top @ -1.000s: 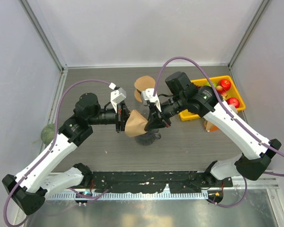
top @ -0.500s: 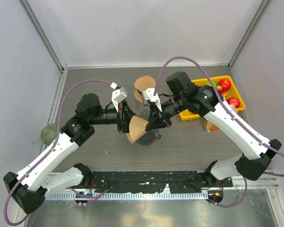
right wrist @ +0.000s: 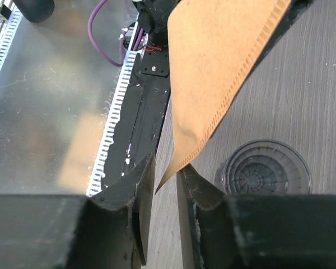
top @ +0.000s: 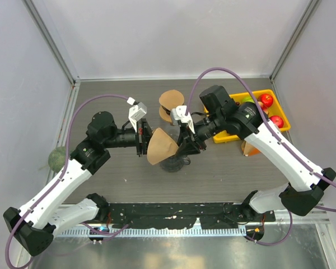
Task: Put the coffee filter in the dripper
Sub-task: Adjust the coffee filter.
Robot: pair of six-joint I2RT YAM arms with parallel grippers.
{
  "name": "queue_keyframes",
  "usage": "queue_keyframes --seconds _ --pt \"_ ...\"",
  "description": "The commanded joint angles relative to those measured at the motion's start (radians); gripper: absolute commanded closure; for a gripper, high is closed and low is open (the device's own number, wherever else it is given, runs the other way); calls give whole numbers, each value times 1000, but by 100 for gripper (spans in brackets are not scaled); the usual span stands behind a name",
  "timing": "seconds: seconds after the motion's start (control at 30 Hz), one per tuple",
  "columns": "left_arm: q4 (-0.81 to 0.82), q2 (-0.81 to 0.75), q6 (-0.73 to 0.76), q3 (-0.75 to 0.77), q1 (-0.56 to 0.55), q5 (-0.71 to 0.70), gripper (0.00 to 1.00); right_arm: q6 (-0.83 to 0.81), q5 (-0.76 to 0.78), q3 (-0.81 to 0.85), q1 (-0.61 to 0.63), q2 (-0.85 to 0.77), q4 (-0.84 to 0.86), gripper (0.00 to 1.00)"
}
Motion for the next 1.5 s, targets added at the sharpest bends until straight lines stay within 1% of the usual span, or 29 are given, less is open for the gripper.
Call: queue_keyframes --seconds 0.0,0.1,0.17,0.23,0.27,0.33,0.4,0.5,0.6,0.7,0.77,0.9,0.93,1.0,1.03,1.1,1.2,1.23,1.27,1.3,1.47 --pt "32 -33 -6 -8 6 46 100 -39 -12 2 -7 -31 -29 75" --pt "31 -30 -14 -4 8 61 100 -22 -18 17 -7 -8 -26 90" --pt "26 -34 -6 -4 8 64 100 -26 -19 28 -7 -1 -33 95" --pt "29 -33 -5 4 6 68 100 -20 -21 25 -7 -2 -18 95" --pt "29 -30 -5 6 3 66 94 -16 -24 19 -9 -4 -10 95" --pt "32 -22 -5 10 -3 49 78 0 -31 12 -9 -7 17 95" --pt "35 -16 -3 9 -12 28 70 -2 -48 14 -7 -8 22 95" --pt "46 -7 -6 7 -23 20 67 -2 -54 18 -9 -8 22 95" --pt "65 -1 -14 3 -35 20 61 -3 -64 18 -7 -10 22 95" --pt "75 6 -26 0 -43 12 58 -3 -76 18 -6 -14 23 95" --pt "111 10 -41 -2 -43 9 58 -3 -77 18 -4 -16 23 95" --pt "103 13 -34 -5 -43 -6 61 -3 -88 18 -4 -24 23 95" --pt "88 10 -17 -2 -43 -12 65 -5 -88 18 -4 -25 22 95" --pt "83 1 0 -11 -45 -14 81 -5 -90 12 -4 -31 19 95" --pt "83 -4 6 -17 -43 -15 90 -5 -91 8 -6 -33 19 95" --pt "84 -7 14 -27 -43 11 100 -5 -91 3 -4 -39 17 95" --pt "98 -5 12 -31 -48 49 100 -3 -91 0 -4 -39 19 95" --pt "106 -1 8 -31 -52 52 92 1 -93 0 -4 -36 20 95" --pt "109 1 9 -28 -54 55 81 3 -93 2 -4 -36 22 95" --pt "111 7 11 -25 -58 52 73 4 -94 2 -4 -33 25 95" --pt "137 9 0 -27 -69 66 66 3 -94 5 -4 -31 23 95"
